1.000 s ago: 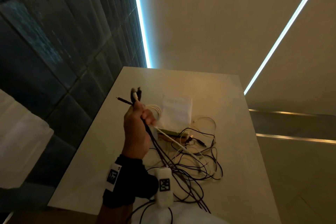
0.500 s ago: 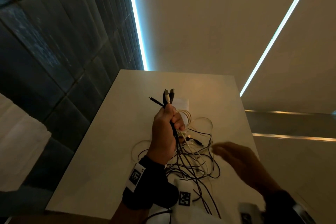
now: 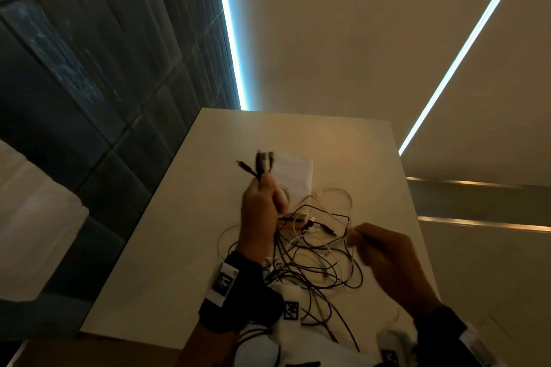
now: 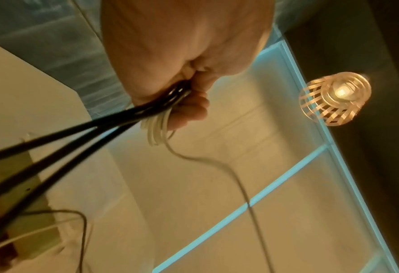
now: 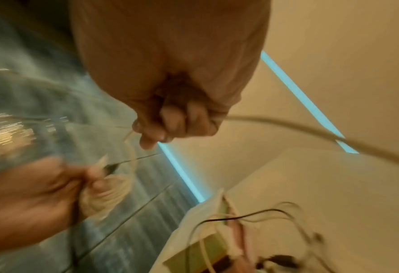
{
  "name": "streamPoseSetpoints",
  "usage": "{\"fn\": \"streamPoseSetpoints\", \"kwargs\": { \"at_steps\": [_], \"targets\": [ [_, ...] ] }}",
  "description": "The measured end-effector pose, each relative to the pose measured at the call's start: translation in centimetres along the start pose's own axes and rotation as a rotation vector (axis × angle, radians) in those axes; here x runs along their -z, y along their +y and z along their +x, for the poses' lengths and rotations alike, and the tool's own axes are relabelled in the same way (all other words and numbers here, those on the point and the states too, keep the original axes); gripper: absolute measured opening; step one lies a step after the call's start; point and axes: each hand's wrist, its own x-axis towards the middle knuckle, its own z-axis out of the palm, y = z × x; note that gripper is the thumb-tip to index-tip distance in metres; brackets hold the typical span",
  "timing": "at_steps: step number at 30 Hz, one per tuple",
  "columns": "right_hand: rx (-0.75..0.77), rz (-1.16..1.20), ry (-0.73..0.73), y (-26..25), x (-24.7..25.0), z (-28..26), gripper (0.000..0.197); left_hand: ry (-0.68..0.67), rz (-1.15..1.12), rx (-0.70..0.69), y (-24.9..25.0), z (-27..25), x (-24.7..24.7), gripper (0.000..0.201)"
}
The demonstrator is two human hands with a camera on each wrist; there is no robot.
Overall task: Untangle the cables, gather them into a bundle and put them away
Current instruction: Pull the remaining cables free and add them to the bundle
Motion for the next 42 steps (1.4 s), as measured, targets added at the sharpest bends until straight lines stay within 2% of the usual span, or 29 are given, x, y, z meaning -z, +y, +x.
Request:
{"fn": "streamPoseSetpoints", "kwargs": {
  "at_steps": [3, 4, 7, 9, 11, 12, 14, 16, 17, 19, 21, 22, 25, 27, 30, 33, 35, 39, 42],
  "targets": [
    [-0.158, -0.064, 0.097, 3.5, 3.3, -3.2, 0.032, 0.027, -0.202, 0.078, 0.0, 1.4, 1.1, 0.038],
    [-0.200, -0.097, 0.100, 4.2, 3.9, -4.2, 0.033, -0.002, -0.174, 0.065, 0.1, 1.2, 0.8, 0.038],
    [-0.311, -0.156, 0.159, 5.6, 4.8, -6.1, 0.037, -0.112, 0.131, 0.007, -0.3, -0.2, -0.4, 0.039],
    [-0.402, -0.212, 0.276, 6.7, 6.7, -7.0, 0.032, -0.069, 0.273, -0.052, -0.3, 0.2, 0.0, 0.039],
    [-0.483, -0.251, 0.366, 9.1, 9.0, -8.5, 0.035, 0.024, 0.227, -0.058, -0.2, 1.4, 1.2, 0.040],
    [-0.523, -0.261, 0.398, 10.0, 9.9, -9.4, 0.037, 0.042, 0.145, -0.038, -0.1, 1.8, 1.5, 0.040],
    [-0.584, -0.272, 0.435, 11.2, 10.8, -10.6, 0.028, 0.031, 0.089, -0.030, -0.3, 1.4, 1.1, 0.038],
    [-0.634, -0.315, 0.403, 12.4, 10.8, -11.1, 0.035, -0.013, 0.106, -0.012, -0.5, 0.6, 0.1, 0.039],
    [-0.650, -0.330, 0.348, 12.7, 10.6, -10.7, 0.031, -0.045, 0.084, -0.001, -0.5, 0.3, -0.4, 0.039],
    [-0.699, -0.384, 0.154, 13.4, 9.4, -10.1, 0.036, -0.104, -0.037, 0.043, -0.5, -0.1, -1.2, 0.036],
    [-0.550, -0.509, -0.032, 13.1, 7.8, -8.7, 0.026, -0.152, -0.177, 0.091, -0.2, -0.2, -1.7, 0.033],
    [-0.438, -0.550, -0.060, 12.3, 7.2, -7.5, 0.023, -0.170, -0.218, 0.098, -0.2, -0.3, -2.0, 0.032],
    [-0.277, -0.344, -0.065, 6.4, 4.4, -3.1, 0.017, -0.210, -0.241, 0.089, 0.0, -0.7, -2.4, 0.032],
    [-0.098, -0.207, -0.113, 1.1, 2.4, -0.1, 0.013, -0.223, -0.235, 0.085, 0.1, -0.9, -2.4, 0.032],
    [0.081, -0.091, -0.208, -3.1, -0.7, 2.3, 0.021, -0.223, -0.212, 0.070, 0.5, -1.4, -2.6, 0.032],
    [0.168, -0.110, -0.216, -4.5, -3.0, 3.5, 0.014, -0.209, -0.206, 0.068, 0.7, -1.5, -2.4, 0.032],
    [0.181, -0.065, -0.138, -4.4, -3.4, 3.4, 0.013, -0.198, -0.188, 0.074, 0.9, -1.3, -1.7, 0.035],
    [0.089, 0.040, 0.061, -2.9, -0.9, 2.4, 0.024, -0.186, -0.014, 0.028, 1.0, -1.1, -0.2, 0.045],
    [-0.032, -0.024, 0.222, 0.0, 2.8, 1.1, 0.030, -0.119, -0.084, 0.034, 1.0, 0.0, 1.7, 0.047]
  ]
}}
